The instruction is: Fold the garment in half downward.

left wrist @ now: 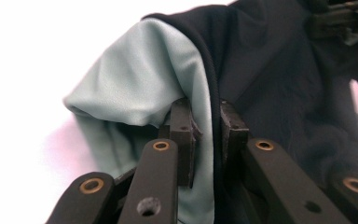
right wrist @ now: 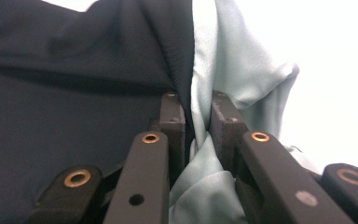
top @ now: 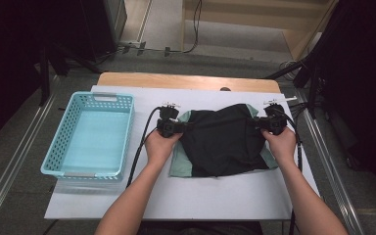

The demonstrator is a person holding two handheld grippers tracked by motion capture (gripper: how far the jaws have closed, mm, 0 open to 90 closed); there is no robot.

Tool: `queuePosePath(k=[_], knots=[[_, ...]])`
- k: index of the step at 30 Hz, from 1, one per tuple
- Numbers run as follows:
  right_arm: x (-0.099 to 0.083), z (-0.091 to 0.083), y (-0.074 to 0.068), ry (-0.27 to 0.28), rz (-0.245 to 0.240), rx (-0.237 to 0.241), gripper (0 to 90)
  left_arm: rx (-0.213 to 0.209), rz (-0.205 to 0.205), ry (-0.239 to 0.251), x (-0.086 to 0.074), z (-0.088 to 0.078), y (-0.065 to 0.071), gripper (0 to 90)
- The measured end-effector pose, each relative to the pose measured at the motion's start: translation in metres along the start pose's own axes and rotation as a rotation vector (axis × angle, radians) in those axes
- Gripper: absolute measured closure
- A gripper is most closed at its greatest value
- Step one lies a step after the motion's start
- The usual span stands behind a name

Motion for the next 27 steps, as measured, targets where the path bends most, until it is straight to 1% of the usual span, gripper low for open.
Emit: queuePosePath(k=[1, 3, 5, 7, 8, 9, 10, 13, 15, 17, 19, 21, 22, 24, 26, 27], knots=[[0.000, 0.001, -0.002, -0.010, 0.003, 0.024, 75.6, 0.005, -0.004, -0.002, 0.001, -0.001, -0.002, 80.8], [-0.002, 0.001, -0.005, -0.030, 0.014, 0.052, 75.2, 0.015, -0.013, -0.004, 0.002, -0.002, -0.009, 80.9], [-0.004, 0.001, -0.006, -0.054, 0.028, 0.084, 74.8, 0.019, -0.014, -0.003, 0.004, -0.002, -0.013, 80.9], [-0.007, 0.000, -0.006, -0.064, 0.020, 0.082, 74.3, 0.009, -0.007, -0.006, 0.004, 0.001, -0.014, 80.8], [-0.008, -0.001, -0.006, -0.070, 0.023, 0.084, 74.0, 0.013, 0.003, -0.019, 0.003, 0.003, -0.014, 80.6], [-0.011, 0.000, -0.005, -0.081, 0.022, 0.079, 73.4, 0.018, 0.011, -0.023, 0.002, 0.005, -0.014, 80.5], [-0.012, 0.000, -0.005, -0.088, 0.021, 0.074, 72.3, 0.014, 0.011, -0.020, 0.002, 0.006, -0.014, 80.3], [-0.015, 0.002, -0.001, -0.075, 0.006, 0.047, 66.6, 0.006, 0.014, -0.009, 0.002, 0.006, -0.014, 77.2], [-0.015, 0.001, 0.001, -0.068, 0.005, 0.040, 62.1, -0.001, 0.032, -0.010, 0.002, 0.005, -0.013, 70.8], [-0.015, 0.001, 0.000, -0.057, 0.005, 0.046, 55.5, 0.002, 0.052, -0.013, 0.002, 0.005, -0.012, 57.9], [-0.015, 0.001, -0.001, -0.053, 0.003, 0.046, 46.0, 0.020, 0.094, -0.009, 0.003, 0.002, -0.012, 45.5], [-0.015, 0.001, -0.002, -0.055, -0.012, 0.035, 39.9, 0.027, 0.136, 0.003, 0.004, -0.001, -0.011, 38.0], [-0.015, 0.001, -0.002, -0.054, -0.017, 0.032, 37.1, 0.032, 0.144, 0.007, 0.005, -0.003, -0.010, 36.0], [-0.015, 0.000, -0.003, -0.050, -0.021, 0.027, 35.4, 0.057, 0.168, 0.003, 0.006, -0.006, -0.008, 32.5], [-0.014, -0.003, -0.004, -0.043, -0.021, 0.020, 34.3, 0.065, 0.189, 0.006, 0.008, -0.011, -0.006, 31.0], [-0.013, -0.006, -0.004, -0.033, -0.020, 0.021, 33.9, 0.069, 0.188, 0.007, 0.008, -0.013, -0.005, 29.4]])
Point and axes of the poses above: each handheld gripper's, and its own axes: z roughly forward along the jaws, x roughly out of its top, y roughly to its right, the point moved 6 cm from there along z, roughly forward along the jaws, and after that the axes turned 14 degrees about z, right-handed, at the moved point
